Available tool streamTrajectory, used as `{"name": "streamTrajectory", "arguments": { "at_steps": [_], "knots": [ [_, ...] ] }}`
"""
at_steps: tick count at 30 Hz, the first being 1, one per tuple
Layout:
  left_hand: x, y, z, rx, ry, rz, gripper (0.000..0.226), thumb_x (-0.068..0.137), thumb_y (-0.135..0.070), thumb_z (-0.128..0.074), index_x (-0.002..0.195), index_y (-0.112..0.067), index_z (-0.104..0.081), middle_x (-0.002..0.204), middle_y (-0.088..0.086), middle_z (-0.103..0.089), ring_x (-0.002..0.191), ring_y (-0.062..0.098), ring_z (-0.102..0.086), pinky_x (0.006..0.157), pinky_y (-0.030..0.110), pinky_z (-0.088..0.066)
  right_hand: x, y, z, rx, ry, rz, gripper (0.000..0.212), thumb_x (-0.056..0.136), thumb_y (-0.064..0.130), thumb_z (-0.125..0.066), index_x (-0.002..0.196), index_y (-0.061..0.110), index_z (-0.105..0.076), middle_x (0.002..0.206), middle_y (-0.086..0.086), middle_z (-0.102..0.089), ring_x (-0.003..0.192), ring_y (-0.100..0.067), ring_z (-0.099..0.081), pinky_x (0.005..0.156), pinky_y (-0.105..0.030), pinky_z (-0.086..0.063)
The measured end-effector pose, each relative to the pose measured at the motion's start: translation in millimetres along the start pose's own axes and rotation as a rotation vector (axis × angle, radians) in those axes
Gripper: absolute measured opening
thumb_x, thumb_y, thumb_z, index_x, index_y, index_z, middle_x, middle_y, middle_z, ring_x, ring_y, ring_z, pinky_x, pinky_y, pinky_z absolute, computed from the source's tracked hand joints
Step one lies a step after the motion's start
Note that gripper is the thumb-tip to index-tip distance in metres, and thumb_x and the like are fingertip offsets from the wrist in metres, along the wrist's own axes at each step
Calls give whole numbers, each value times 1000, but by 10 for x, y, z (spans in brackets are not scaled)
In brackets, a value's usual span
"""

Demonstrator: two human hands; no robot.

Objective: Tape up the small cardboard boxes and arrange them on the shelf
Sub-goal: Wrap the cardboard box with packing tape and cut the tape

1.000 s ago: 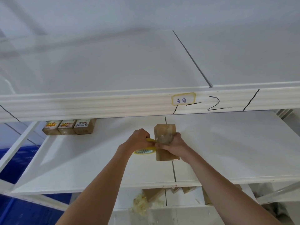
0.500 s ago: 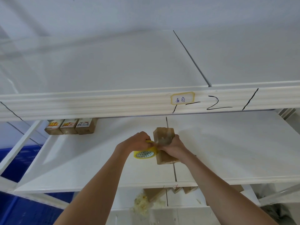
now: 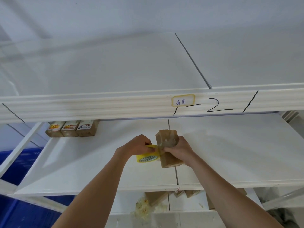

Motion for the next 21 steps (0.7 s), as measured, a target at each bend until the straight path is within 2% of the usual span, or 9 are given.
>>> {"name": "streamTrajectory", "arguments": {
  "at_steps": [6, 9, 12, 15, 18, 21],
  "knots": [
    [-5, 4, 30, -52, -75, 35, 30, 83, -53, -75, 89, -23, -74, 84, -6, -68, 79, 13, -65, 65, 22, -48, -23, 40, 47, -14, -23, -27, 95, 49, 57, -86, 128, 26, -44, 119, 4, -58, 108, -22, -59, 86, -41, -57],
    [-13, 41, 36, -53, -98, 60, 38, 82, -57, -74, 92, -21, -76, 87, -4, -70, 79, 13, -65, 68, 25, -51, -55, 59, 43, 9, -12, -29, 90, 48, 57, -84, 125, 28, -46, 115, 6, -58, 105, -20, -59, 78, -37, -55],
    [-7, 122, 11, -126, -62, 60, 36, 80, -60, -73, 75, -24, -69, 74, -7, -64, 68, 12, -60, 63, 28, -47, -93, 63, 75, 82, 17, -38, 88, 45, 54, -83, 122, 28, -49, 110, 8, -59, 98, -15, -60, 69, -32, -53],
    [-61, 226, -9, -350, -2, 45, 55, 66, -71, -74, 57, -21, -53, 57, -8, -41, 54, 9, -37, 57, 27, -29, -126, 61, 168, 141, 37, -28, 84, 43, 53, -80, 118, 29, -53, 106, 9, -62, 94, -11, -62, 61, -28, -49],
    [-87, 222, -7, -407, 26, 24, 56, 60, -76, -74, 58, -21, -62, 57, -9, -42, 54, 5, -38, 60, 25, -29, -127, 37, 234, 143, 52, -29, 80, 44, 52, -81, 117, 29, -55, 110, 6, -64, 97, -14, -64, 63, -29, -52],
    [-65, 222, -12, -307, -12, 62, 61, 61, -75, -73, 61, -15, -63, 54, -10, -45, 59, 11, -42, 61, 27, -34, -146, 38, 223, 151, 55, -29, 81, 46, 51, -81, 118, 28, -55, 110, 6, -63, 98, -15, -64, 65, -30, -52]
  ]
}}
Point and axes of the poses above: each hand's wrist, its own x-axis towards the middle knuckle, its own z-axis out of the back of the hand, y = z × x, the point moved 5 cm from there along x, towards the middle knuckle
